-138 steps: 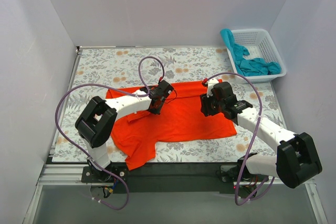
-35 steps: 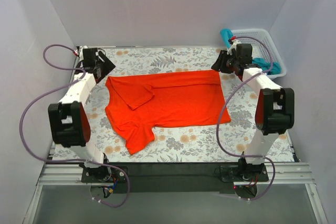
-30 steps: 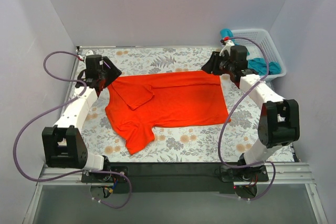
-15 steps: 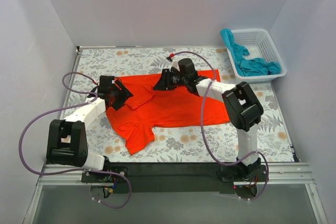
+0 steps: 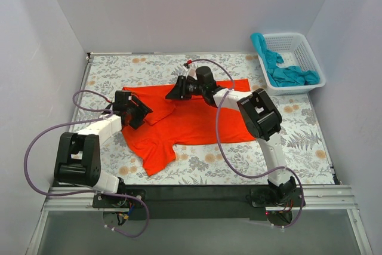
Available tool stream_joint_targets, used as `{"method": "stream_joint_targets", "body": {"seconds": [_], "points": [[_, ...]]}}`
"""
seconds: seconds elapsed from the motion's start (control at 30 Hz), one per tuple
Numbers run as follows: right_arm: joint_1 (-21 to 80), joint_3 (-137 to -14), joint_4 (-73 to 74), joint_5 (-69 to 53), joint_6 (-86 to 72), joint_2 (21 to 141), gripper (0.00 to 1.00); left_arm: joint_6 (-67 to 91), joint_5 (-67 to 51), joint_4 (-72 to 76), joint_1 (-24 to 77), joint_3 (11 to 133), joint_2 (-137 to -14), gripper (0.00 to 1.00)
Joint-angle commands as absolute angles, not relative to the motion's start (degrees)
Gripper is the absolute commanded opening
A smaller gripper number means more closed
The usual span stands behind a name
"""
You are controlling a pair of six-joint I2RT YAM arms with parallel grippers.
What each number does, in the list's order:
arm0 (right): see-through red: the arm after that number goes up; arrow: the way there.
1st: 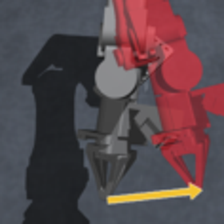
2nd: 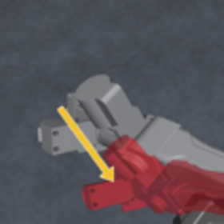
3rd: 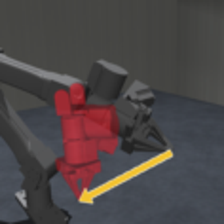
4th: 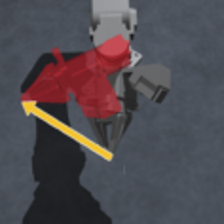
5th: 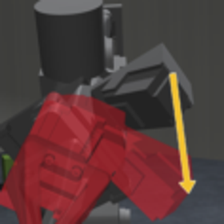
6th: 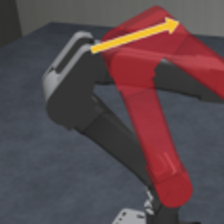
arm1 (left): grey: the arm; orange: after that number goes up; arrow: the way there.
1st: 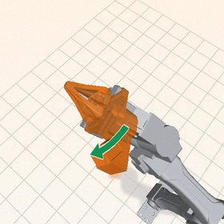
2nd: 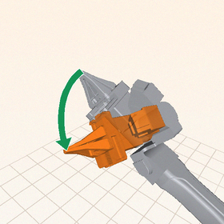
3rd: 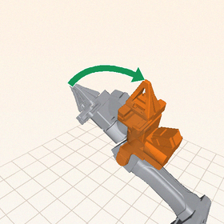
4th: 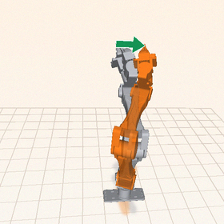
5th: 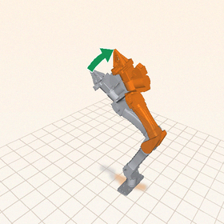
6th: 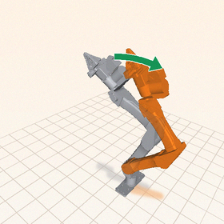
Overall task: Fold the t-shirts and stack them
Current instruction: Fold the tshirt
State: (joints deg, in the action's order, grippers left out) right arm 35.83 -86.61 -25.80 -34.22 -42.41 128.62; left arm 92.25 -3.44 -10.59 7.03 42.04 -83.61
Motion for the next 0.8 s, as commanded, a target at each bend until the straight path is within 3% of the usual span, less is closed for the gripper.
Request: {"method": "stream_joint_targets", "body": {"seconds": [0.0, 0.37, 0.77], "points": [[36.04, -89.65, -29.27, -35.95, -44.82, 131.47, 0.47, 93.43, -4.83, -8.53, 7.12, 41.4, -84.28, 0.61], [34.98, -84.64, -30.06, -35.86, -45.7, 133.77, 0.47, 92.81, -7.46, -6.24, 7.12, 39.99, -85.78, 0.61], [34.72, -84.02, -30.23, -36.12, -45.7, 133.33, 0.47, 92.2, -7.65, -5.36, 7.65, 40.25, -87.28, 0.5]]}}
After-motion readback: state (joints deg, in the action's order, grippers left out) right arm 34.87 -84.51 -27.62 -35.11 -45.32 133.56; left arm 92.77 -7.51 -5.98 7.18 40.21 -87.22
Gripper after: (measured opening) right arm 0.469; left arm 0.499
